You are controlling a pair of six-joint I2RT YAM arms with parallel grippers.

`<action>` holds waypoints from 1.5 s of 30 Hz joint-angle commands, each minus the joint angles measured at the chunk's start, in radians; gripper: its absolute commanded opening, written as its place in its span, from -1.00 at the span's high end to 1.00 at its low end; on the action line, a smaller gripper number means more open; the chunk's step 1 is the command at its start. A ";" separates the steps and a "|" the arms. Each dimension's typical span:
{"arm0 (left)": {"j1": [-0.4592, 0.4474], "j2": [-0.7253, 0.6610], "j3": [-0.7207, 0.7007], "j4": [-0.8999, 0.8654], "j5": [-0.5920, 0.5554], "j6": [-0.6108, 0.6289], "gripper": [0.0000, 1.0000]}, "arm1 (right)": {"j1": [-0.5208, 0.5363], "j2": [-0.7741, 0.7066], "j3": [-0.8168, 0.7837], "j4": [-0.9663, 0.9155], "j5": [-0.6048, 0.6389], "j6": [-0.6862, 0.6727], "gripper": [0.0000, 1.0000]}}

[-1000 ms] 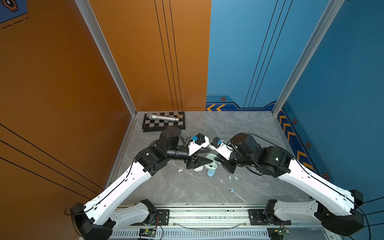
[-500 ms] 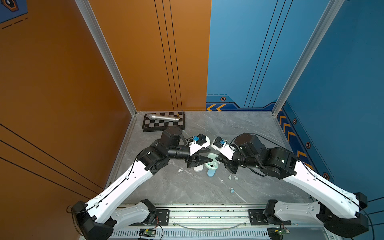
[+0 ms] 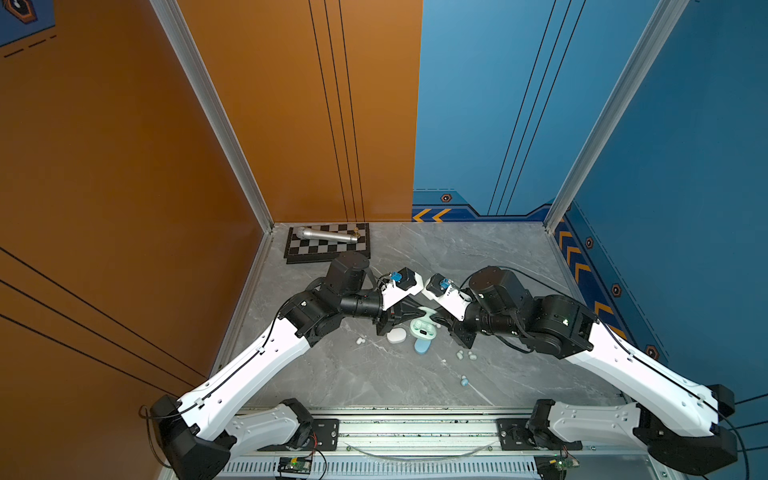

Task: Insert wireless bluetooth earbuds into charging case
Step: Pass the charging case, then move the wireless bluetooth earbud to the center of the table.

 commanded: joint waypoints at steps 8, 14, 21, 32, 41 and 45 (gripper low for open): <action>-0.006 0.000 -0.003 0.003 -0.202 -0.206 1.00 | -0.068 -0.059 -0.018 0.057 0.024 0.125 0.70; 0.013 -0.014 -0.070 0.112 -0.345 -0.400 1.00 | -0.230 -0.132 -0.063 0.116 -0.027 0.300 -0.13; 0.015 -0.054 -0.158 0.183 -0.518 -0.450 1.00 | -0.472 -0.196 -0.129 0.039 -0.048 0.606 -0.41; 0.026 -0.134 -0.269 0.224 -0.614 -0.521 1.00 | -0.471 0.017 -0.311 -0.206 -0.090 0.743 -0.40; 0.030 -0.162 -0.313 0.229 -0.617 -0.540 1.00 | -0.366 0.149 -0.398 -0.104 -0.105 0.918 -0.46; 0.031 -0.170 -0.333 0.268 -0.617 -0.546 1.00 | -0.342 0.232 -0.418 -0.079 -0.121 0.989 -0.46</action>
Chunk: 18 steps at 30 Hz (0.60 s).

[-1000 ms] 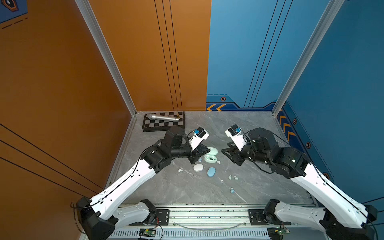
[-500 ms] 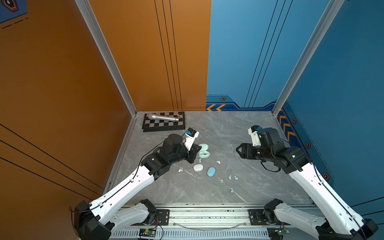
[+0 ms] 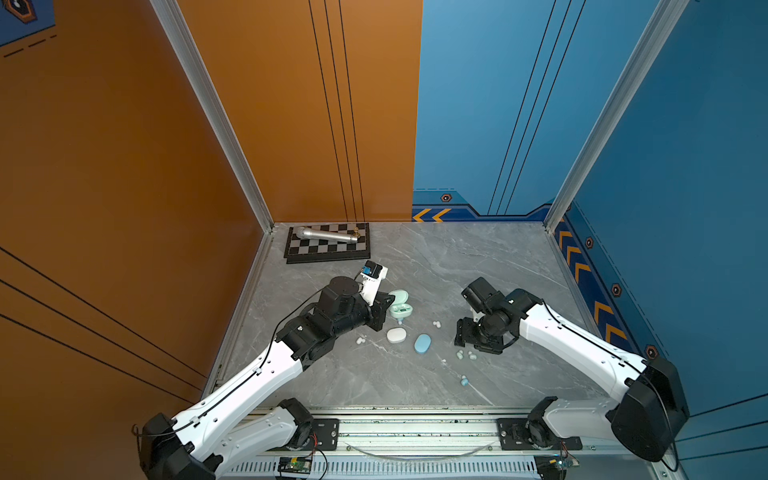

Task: Insert wireless bluetooth earbuds into charging case
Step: Move the wireless bluetooth earbud to the center of the table.

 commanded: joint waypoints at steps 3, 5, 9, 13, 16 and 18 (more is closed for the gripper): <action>0.009 -0.021 -0.028 0.063 -0.011 -0.016 1.00 | 0.027 0.067 -0.053 0.089 -0.034 0.162 -0.47; 0.010 -0.024 -0.039 0.070 -0.010 -0.019 1.00 | 0.034 0.086 -0.056 0.114 -0.036 0.192 -0.47; 0.012 -0.032 -0.055 0.077 -0.007 -0.030 1.00 | 0.043 0.137 -0.044 0.130 -0.025 0.211 -0.46; 0.015 -0.045 -0.069 0.084 -0.008 -0.036 1.00 | 0.044 0.179 -0.050 0.173 -0.038 0.240 -0.44; 0.018 -0.051 -0.074 0.082 -0.007 -0.042 1.00 | 0.044 0.214 -0.049 0.200 -0.044 0.248 -0.44; 0.019 -0.055 -0.077 0.082 -0.008 -0.046 1.00 | 0.044 0.238 -0.037 0.205 -0.031 0.238 -0.45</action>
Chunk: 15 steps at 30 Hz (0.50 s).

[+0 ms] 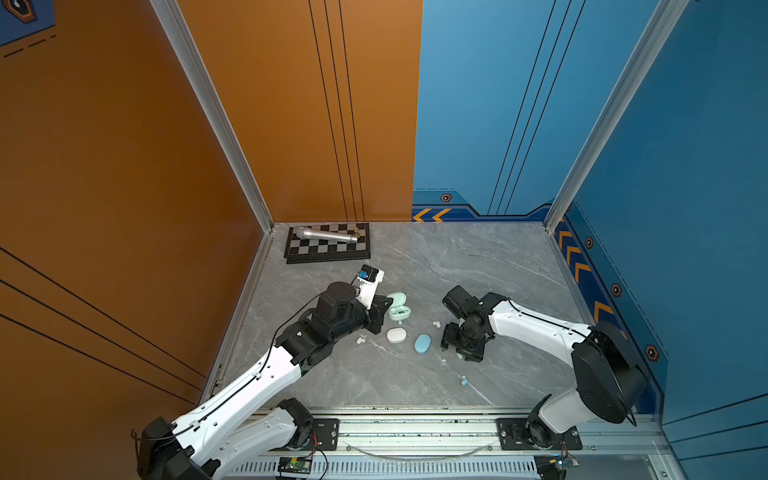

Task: Insert wireless bluetooth earbuds into charging case
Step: Move the wireless bluetooth earbud to the center of the table.

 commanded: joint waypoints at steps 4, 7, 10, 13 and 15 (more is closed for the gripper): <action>0.011 -0.025 -0.020 0.032 -0.012 -0.028 1.00 | 0.004 0.069 0.035 0.026 0.034 -0.015 -0.45; 0.012 -0.028 -0.021 0.031 -0.012 -0.031 1.00 | 0.005 0.095 0.043 0.027 0.047 -0.030 -0.44; 0.014 -0.029 -0.021 0.030 -0.015 -0.030 1.00 | 0.008 0.120 0.062 0.028 0.057 -0.049 -0.44; 0.016 -0.027 -0.020 0.030 -0.016 -0.031 1.00 | 0.011 0.143 0.086 0.026 0.065 -0.075 -0.42; 0.018 -0.021 -0.018 0.030 -0.013 -0.033 1.00 | 0.014 0.160 0.107 0.026 0.065 -0.098 -0.39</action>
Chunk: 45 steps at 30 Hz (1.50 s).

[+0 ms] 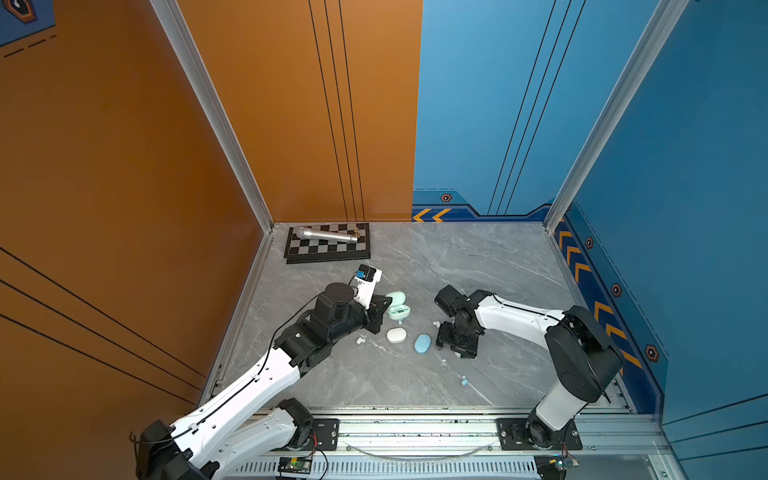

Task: Insert wireless bluetooth earbuds into charging case
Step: Move the wireless bluetooth earbud to the center of the table.

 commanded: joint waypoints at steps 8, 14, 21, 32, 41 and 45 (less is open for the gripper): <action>0.013 -0.002 -0.002 0.019 -0.012 -0.012 1.00 | 0.020 0.085 0.104 0.003 0.030 -0.127 -0.38; 0.017 -0.007 -0.006 0.009 -0.012 -0.016 1.00 | 0.020 0.119 0.160 0.003 0.041 -0.188 -0.39; 0.018 -0.031 -0.009 -0.012 -0.019 -0.018 1.00 | 0.064 0.156 0.203 0.006 0.040 -0.239 -0.40; 0.024 -0.059 -0.012 -0.034 -0.026 -0.016 1.00 | 0.100 0.202 0.262 0.007 0.048 -0.305 -0.39; 0.031 -0.079 -0.011 -0.068 -0.032 -0.015 1.00 | 0.128 0.228 0.296 0.007 0.015 -0.333 -0.30; 0.036 -0.085 -0.012 -0.073 -0.032 -0.013 1.00 | 0.126 0.217 0.289 0.007 0.000 -0.314 -0.22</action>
